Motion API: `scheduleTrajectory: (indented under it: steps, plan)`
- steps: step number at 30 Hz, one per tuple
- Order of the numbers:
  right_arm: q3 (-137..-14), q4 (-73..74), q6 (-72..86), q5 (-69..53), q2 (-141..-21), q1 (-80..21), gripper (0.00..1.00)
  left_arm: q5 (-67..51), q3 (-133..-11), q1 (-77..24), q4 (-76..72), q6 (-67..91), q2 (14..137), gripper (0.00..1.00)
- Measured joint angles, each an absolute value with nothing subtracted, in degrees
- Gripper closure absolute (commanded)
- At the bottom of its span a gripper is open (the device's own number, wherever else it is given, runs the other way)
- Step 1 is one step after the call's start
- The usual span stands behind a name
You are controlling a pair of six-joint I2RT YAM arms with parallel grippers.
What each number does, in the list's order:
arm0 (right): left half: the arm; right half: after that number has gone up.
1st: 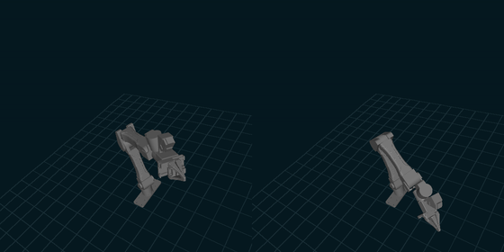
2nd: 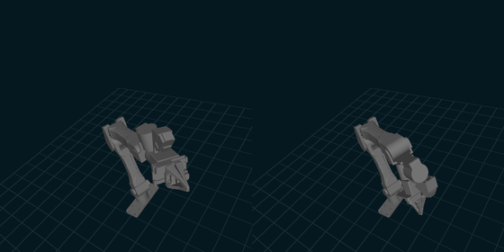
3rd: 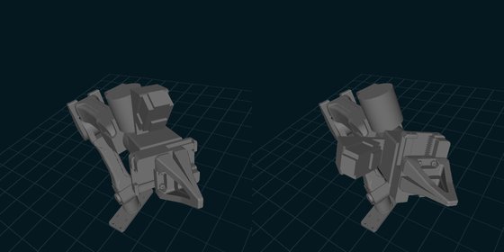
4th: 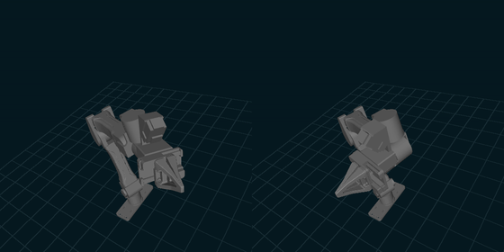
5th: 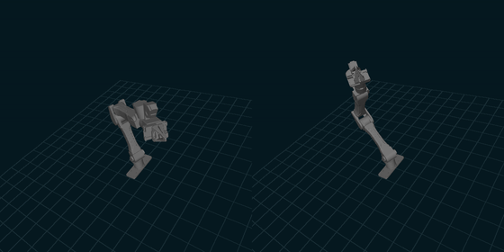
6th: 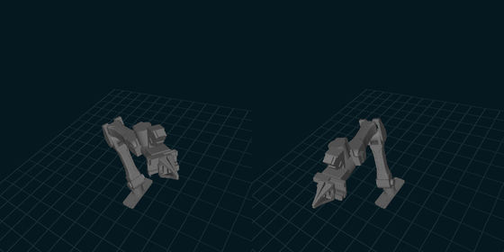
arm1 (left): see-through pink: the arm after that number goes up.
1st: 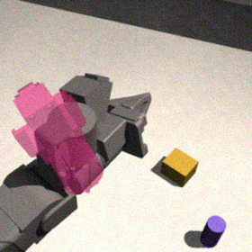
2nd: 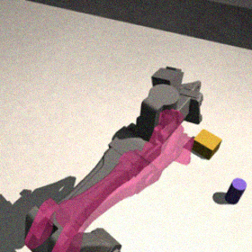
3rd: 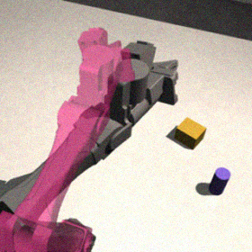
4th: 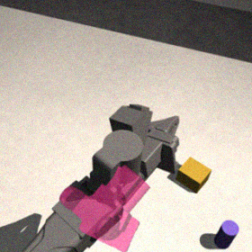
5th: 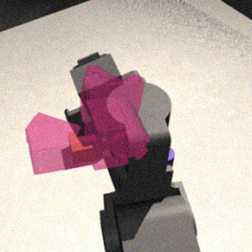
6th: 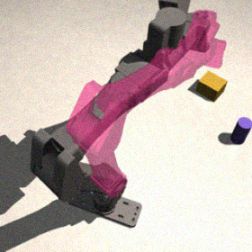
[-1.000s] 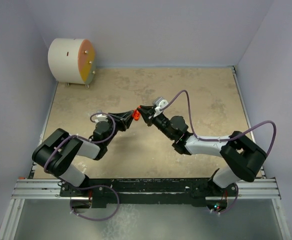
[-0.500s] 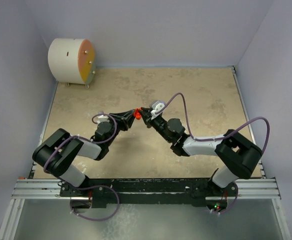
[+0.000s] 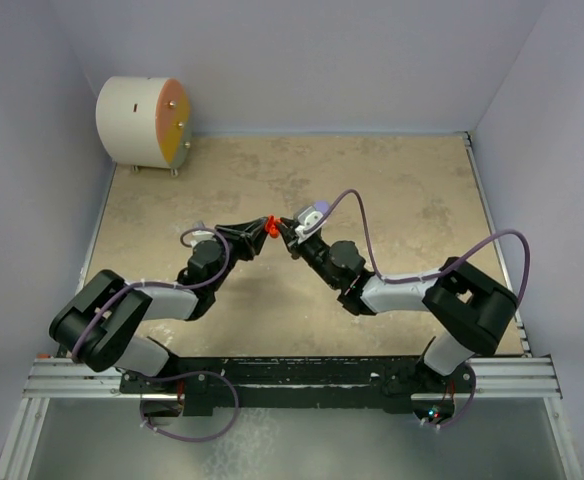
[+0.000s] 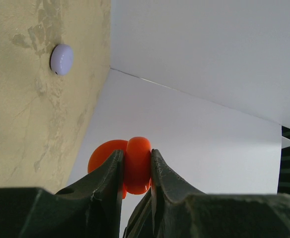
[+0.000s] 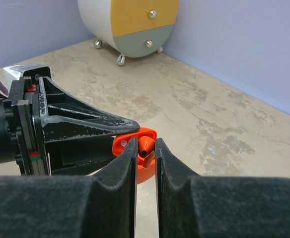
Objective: Insert the wireless bluetooth earbuds into the charging case
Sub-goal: Place the earbud in the charging case.
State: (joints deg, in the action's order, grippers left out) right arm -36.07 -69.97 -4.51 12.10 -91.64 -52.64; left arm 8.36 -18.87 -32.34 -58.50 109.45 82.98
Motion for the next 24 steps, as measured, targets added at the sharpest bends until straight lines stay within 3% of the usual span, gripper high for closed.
scheduleTrajectory:
  steps: [24]
  plan:
    - [-36.07,-70.17,-5.69,14.13,-93.06,-53.63,1.00,8.16,-21.37,-32.93,-51.57,108.12,81.32,1.00]
